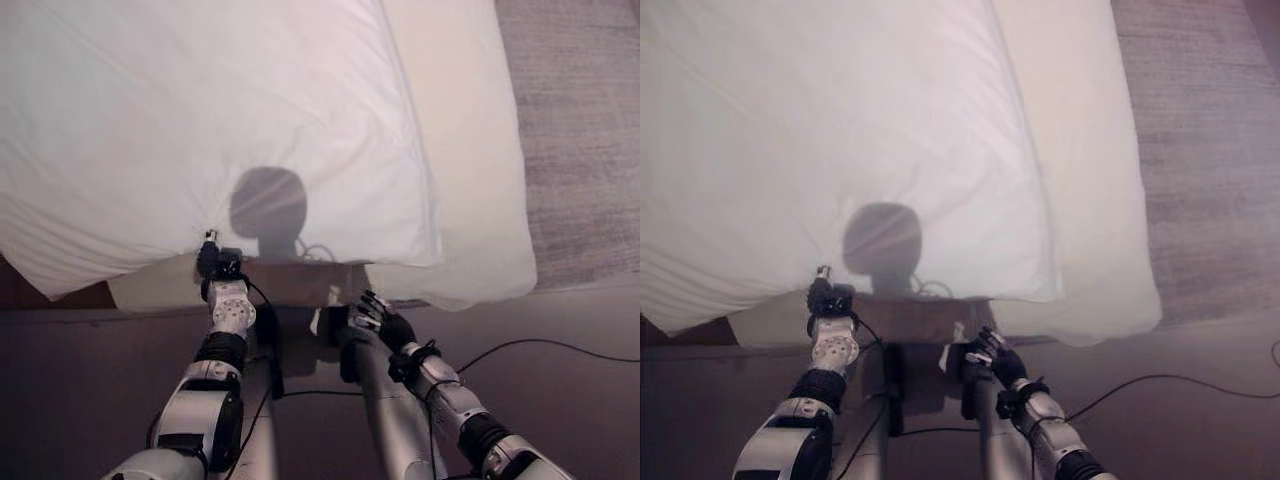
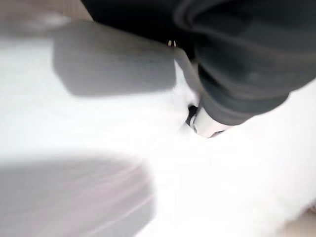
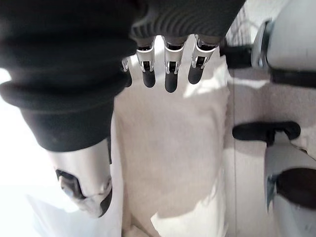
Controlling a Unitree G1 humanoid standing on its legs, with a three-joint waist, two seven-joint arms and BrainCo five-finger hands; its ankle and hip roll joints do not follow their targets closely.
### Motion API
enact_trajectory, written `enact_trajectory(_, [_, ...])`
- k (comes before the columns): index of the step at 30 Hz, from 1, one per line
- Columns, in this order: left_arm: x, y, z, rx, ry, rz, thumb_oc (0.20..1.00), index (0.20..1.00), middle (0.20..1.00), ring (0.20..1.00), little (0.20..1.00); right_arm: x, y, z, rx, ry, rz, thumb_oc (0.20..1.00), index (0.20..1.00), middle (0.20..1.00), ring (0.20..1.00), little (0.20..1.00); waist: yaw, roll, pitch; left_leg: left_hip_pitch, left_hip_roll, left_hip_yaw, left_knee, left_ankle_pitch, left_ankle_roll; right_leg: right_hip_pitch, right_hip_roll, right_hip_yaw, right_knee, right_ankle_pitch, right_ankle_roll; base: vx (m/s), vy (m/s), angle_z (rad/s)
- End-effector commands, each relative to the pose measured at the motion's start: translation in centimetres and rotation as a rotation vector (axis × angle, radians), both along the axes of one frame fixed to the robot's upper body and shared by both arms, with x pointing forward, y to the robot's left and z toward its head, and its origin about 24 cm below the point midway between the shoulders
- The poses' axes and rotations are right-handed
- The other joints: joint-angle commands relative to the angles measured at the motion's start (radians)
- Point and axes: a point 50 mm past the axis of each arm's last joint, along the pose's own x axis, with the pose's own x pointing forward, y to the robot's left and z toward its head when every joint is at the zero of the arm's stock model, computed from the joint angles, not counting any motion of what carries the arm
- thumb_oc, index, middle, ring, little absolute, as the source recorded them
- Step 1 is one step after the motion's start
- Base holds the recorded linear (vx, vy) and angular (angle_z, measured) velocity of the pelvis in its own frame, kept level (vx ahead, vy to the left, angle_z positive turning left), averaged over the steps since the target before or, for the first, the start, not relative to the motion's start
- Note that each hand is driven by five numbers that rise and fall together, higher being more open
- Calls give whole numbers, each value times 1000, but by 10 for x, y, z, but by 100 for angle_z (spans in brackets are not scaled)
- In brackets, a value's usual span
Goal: Make the bed
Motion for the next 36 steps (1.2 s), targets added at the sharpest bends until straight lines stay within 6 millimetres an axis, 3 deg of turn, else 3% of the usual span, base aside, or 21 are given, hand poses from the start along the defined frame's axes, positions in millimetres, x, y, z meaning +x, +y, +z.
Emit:
enact_trajectory(1, [0, -40, 25, 69, -239, -210, 200, 200, 200, 200, 200, -5, 27, 3, 217, 40, 36, 1000, 1000, 1000, 1000, 1000, 22, 57, -27, -50, -16, 8, 17, 4, -11, 26, -23, 21, -47, 24, 103, 0, 0, 0])
enact_trajectory(2, [-1, -40, 25, 69, -239, -210, 200, 200, 200, 200, 200, -5, 27, 3, 218, 40, 36, 1000, 1000, 1000, 1000, 1000, 23, 56, -26, -49, -16, 9, 16, 4, -11, 27, -23, 21, -48, 24, 103, 0, 0, 0])
enact_trajectory(3, [-2, -58, 36, 49, -312, -278, 200, 200, 200, 200, 200, -4, 48, 3, 359, 107, 40, 1000, 1000, 1000, 1000, 1000, 35, 67, -20, -41, -20, 7, 6, 7, -9, 37, -24, 19, -55, 25, 104, 0, 0, 0])
enact_trajectory(5, [-3, -64, 39, 39, -332, -297, 200, 200, 200, 200, 200, -2, 56, 5, 420, 126, 35, 1000, 1000, 1000, 1000, 1000, 41, 70, -16, -38, -23, 6, 3, 8, -9, 40, -24, 18, -55, 25, 103, 2, 8, 2])
enact_trajectory(7, [-9, -87, 50, 31, -402, -393, 200, 200, 200, 200, 200, 5, 76, 14, 606, 193, 12, 1000, 1000, 1000, 1000, 1000, 60, 85, -7, -28, -33, 2, -3, 10, -5, 49, -25, 17, -55, 25, 103, 0, 15, 6])
enact_trajectory(11, [-17, -103, 62, 31, -468, -448, 200, 200, 200, 200, 200, 11, 91, 23, 711, 230, 36, 1000, 1000, 1000, 1000, 1000, 77, 98, 2, -19, -41, -3, -17, 16, -3, 53, -28, 14, -56, 27, 103, 1, 11, 8])
enact_trajectory(16, [-30, -126, 78, 36, -555, -571, 200, 200, 200, 200, 200, 29, 105, 53, 869, 219, 63, 1000, 1000, 1000, 1000, 1000, 100, 109, 19, -8, -52, -18, -26, 23, -1, 67, -33, 3, -58, 23, 100, 6, -9, 12])
enact_trajectory(25, [-37, -125, 93, 32, -620, -563, 200, 200, 200, 200, 200, 47, 104, 98, 1103, 104, 16, 1000, 1000, 1000, 1000, 1000, 106, 114, 25, -1, -59, -27, -27, 20, 3, 71, -38, -3, -49, 17, 100, 7, -1, 3])
enact_trajectory(31, [-42, -101, 102, 77, -645, -454, 200, 200, 200, 200, 200, 55, 81, 127, 1196, -70, 3, 1000, 1000, 1000, 1000, 1000, 99, 125, 21, -3, -59, -26, -24, 19, 2, 65, -41, -4, -42, 12, 100, 0, 0, 0])
enact_trajectory(36, [-45, -83, 105, 88, -631, -338, 200, 200, 200, 200, 200, 57, 57, 133, 1228, -155, -52, 1000, 1000, 1000, 1000, 1000, 95, 127, 19, -8, -58, -26, -21, 18, 2, 57, -43, -4, -36, 10, 100, 6, -3, 2])
